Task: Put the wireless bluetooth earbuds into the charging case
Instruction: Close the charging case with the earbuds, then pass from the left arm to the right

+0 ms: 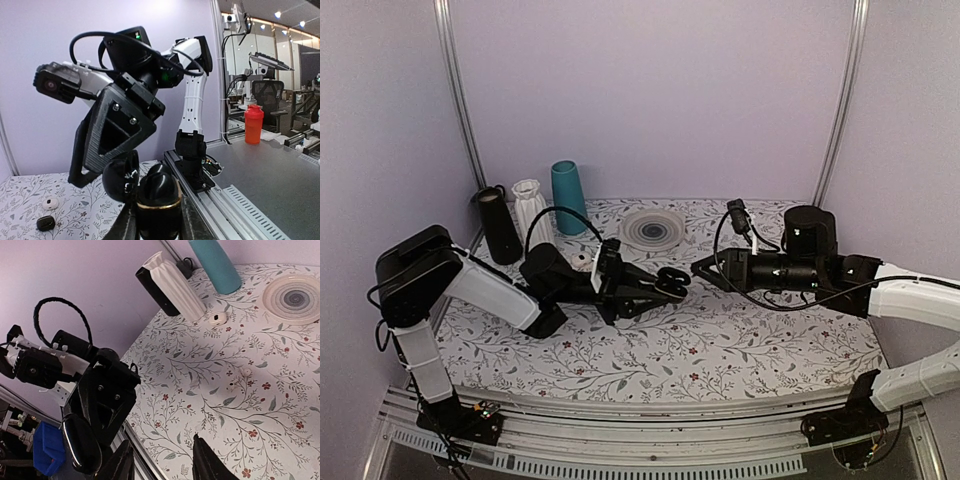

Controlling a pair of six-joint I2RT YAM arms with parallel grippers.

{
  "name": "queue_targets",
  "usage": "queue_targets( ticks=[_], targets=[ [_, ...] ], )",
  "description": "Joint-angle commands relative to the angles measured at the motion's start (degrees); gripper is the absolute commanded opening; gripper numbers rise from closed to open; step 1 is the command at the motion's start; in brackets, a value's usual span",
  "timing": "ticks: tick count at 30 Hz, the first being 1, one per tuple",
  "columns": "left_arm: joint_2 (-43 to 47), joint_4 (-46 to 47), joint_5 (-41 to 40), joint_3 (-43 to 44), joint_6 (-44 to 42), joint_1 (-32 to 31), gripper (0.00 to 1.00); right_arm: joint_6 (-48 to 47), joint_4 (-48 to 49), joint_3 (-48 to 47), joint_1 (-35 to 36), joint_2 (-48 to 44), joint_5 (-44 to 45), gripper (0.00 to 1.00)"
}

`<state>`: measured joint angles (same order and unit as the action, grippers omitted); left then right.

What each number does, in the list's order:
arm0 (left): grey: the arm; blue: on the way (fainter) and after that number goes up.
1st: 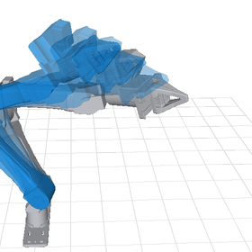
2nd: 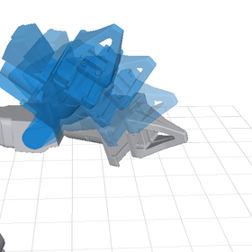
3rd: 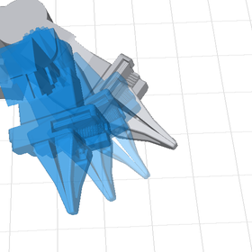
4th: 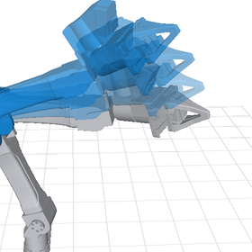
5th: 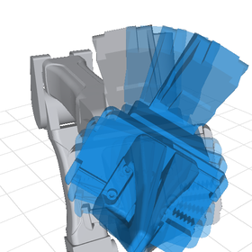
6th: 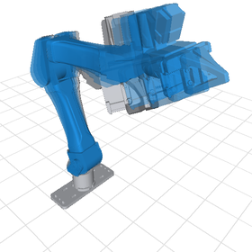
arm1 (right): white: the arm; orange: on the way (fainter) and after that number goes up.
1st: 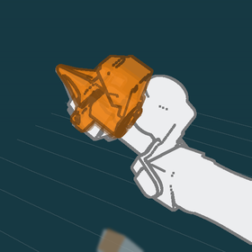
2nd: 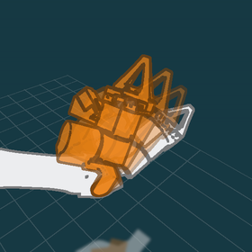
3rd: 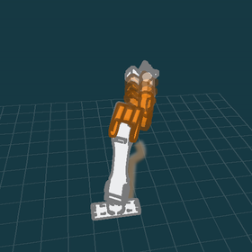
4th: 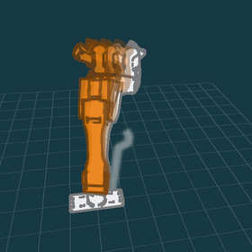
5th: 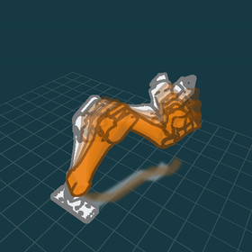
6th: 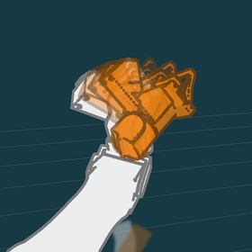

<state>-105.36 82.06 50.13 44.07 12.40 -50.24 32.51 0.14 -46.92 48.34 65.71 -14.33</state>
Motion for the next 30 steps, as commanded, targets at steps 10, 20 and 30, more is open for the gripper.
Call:
queue_targets(
  ticks=[10,20,30],
  targets=[
    [1.2,9.1,-4.9,-4.8,7.2,-0.8,0.0,-5.3,16.6,0.9,7.0,1.8,-13.4,0.41],
    [6.5,4.5,-14.0,-8.5,16.7,-0.7,0.0,-4.4,12.6,-2.2,6.8,1.7,-4.9,0.53],
    [11.3,-5.3,-17.2,-9.5,28.8,0.5,0.0,-2.0,24.1,1.8,6.8,4.8,-6.2,0.62]
  ],
)
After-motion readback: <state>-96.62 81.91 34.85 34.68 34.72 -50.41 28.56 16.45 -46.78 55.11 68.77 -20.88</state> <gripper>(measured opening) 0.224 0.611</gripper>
